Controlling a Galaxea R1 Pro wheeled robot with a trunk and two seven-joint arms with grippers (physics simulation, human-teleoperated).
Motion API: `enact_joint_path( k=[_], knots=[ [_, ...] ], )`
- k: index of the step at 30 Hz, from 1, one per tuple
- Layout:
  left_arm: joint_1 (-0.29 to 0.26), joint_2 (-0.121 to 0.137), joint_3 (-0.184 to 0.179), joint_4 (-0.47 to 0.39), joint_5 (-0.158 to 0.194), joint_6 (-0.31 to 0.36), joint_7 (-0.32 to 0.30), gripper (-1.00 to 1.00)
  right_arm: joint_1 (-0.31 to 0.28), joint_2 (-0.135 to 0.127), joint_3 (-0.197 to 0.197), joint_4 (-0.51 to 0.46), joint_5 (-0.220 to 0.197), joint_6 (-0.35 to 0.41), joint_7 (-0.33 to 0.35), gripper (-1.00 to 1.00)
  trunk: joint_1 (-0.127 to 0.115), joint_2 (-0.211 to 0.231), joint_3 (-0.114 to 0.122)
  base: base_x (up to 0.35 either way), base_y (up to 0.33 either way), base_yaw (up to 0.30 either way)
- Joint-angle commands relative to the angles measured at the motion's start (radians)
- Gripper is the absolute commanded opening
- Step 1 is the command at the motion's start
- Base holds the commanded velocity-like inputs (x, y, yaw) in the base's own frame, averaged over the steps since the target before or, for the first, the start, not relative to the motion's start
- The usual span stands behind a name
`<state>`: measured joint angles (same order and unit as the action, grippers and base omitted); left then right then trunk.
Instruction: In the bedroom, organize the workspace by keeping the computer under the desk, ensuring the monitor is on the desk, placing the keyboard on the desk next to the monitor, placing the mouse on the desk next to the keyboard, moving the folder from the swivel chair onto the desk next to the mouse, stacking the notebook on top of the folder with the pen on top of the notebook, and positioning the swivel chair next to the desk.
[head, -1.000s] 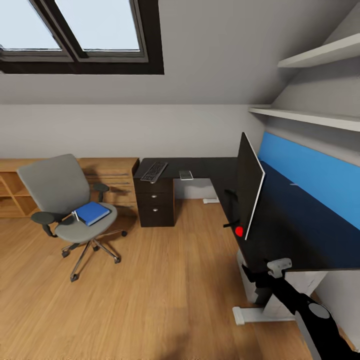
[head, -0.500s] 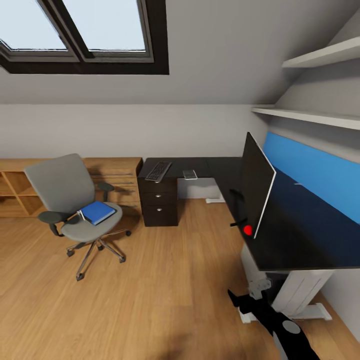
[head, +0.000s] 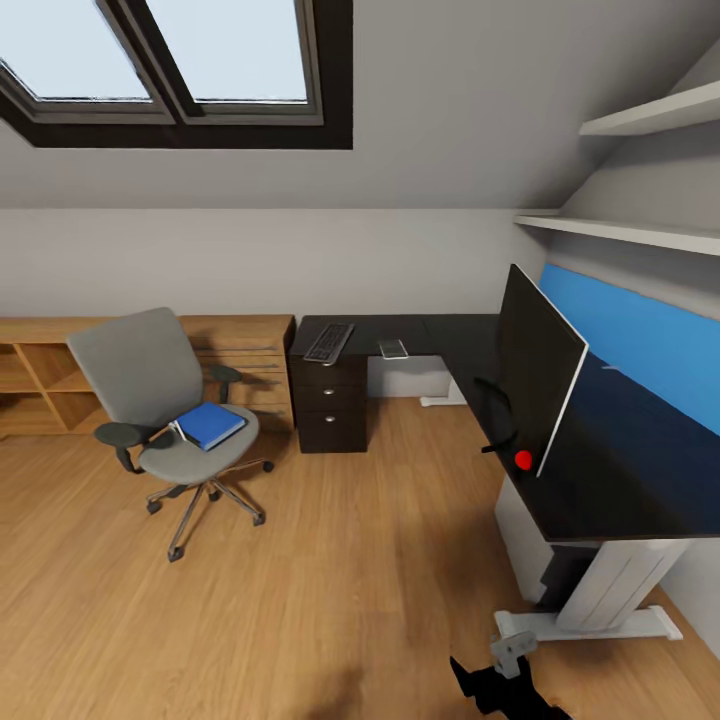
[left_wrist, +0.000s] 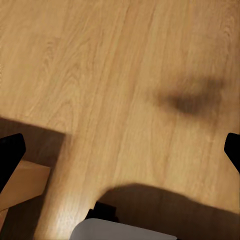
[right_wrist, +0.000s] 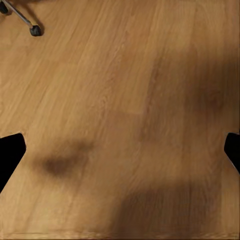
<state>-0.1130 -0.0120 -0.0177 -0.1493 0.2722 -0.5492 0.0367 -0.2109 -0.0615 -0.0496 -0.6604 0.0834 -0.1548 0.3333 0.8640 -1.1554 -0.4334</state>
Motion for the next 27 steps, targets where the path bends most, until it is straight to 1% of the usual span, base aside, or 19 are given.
enact_joint_path(
  k=[1, 3, 6, 11, 13, 14, 16, 21, 22, 25, 27],
  knots=[
    [-0.001, 0.0, -0.002, 0.0, 0.001, -0.003, 0.004, 1.0, -0.001, 0.001, -0.005, 0.014, 0.008, -0.01, 0.006, 1.0, 0.0, -0.001, -0.001, 0.0, 0.025, 0.0],
    [-0.001, 0.0, -0.002, 0.0, 0.001, -0.003, 0.004, 1.0, -0.001, 0.005, -0.005, 0.04, 0.007, -0.019, 0.006, 1.0, 0.0, -0.001, -0.001, 0.0, 0.015, 0.0],
    [-0.001, 0.0, -0.002, 0.0, 0.002, -0.003, 0.004, 1.0, -0.001, 0.013, -0.008, 0.056, 0.005, -0.026, 0.006, 1.0, 0.0, -0.001, -0.001, 0.0, 0.008, 0.0],
    [-0.001, 0.0, -0.002, 0.0, 0.003, -0.003, 0.003, 1.0, -0.001, 0.021, -0.011, 0.073, 0.002, -0.029, 0.006, 1.0, 0.0, -0.001, -0.001, 0.0, 0.003, 0.0],
    [-0.001, 0.0, -0.002, 0.0, 0.003, -0.002, 0.003, 1.0, -0.001, 0.025, -0.011, 0.094, 0.001, -0.03, 0.006, 1.0, -0.008, 0.013, 0.005, 0.0, 0.001, 0.0],
    [-0.001, 0.0, -0.002, 0.0, 0.004, -0.002, 0.003, 1.0, -0.001, 0.031, -0.011, 0.116, 0.0, -0.031, 0.006, 1.0, -0.012, 0.02, 0.008, 0.0, 0.0, 0.0],
    [-0.001, 0.0, -0.002, 0.0, 0.004, -0.002, 0.003, 1.0, -0.001, 0.035, -0.011, 0.127, 0.0, -0.036, 0.006, 1.0, -0.019, 0.034, 0.015, 0.0, 0.0, 0.0],
    [-0.001, 0.0, -0.002, 0.0, 0.004, -0.002, 0.003, 1.0, -0.001, 0.04, -0.011, 0.139, 0.001, -0.095, 0.006, 1.0, -0.038, 0.069, 0.03, 0.0, 0.0, 0.0],
    [-0.001, 0.0, -0.002, 0.0, 0.004, -0.001, 0.003, 1.0, -0.001, 0.041, -0.01, 0.148, 0.003, -0.13, 0.006, 1.0, -0.042, 0.076, 0.033, 0.0, 0.0, 0.0],
    [-0.001, 0.0, -0.002, 0.0, 0.004, 0.0, 0.003, 1.0, -0.001, 0.041, -0.009, 0.176, 0.004, -0.163, 0.006, 1.0, -0.054, 0.097, 0.043, 0.0, 0.0, 0.0],
    [-0.001, 0.0, -0.002, 0.0, 0.004, 0.001, 0.003, 1.0, -0.001, 0.041, -0.008, 0.201, 0.004, -0.198, 0.006, 1.0, -0.061, 0.111, 0.049, 0.0, 0.0, 0.0]
  ],
)
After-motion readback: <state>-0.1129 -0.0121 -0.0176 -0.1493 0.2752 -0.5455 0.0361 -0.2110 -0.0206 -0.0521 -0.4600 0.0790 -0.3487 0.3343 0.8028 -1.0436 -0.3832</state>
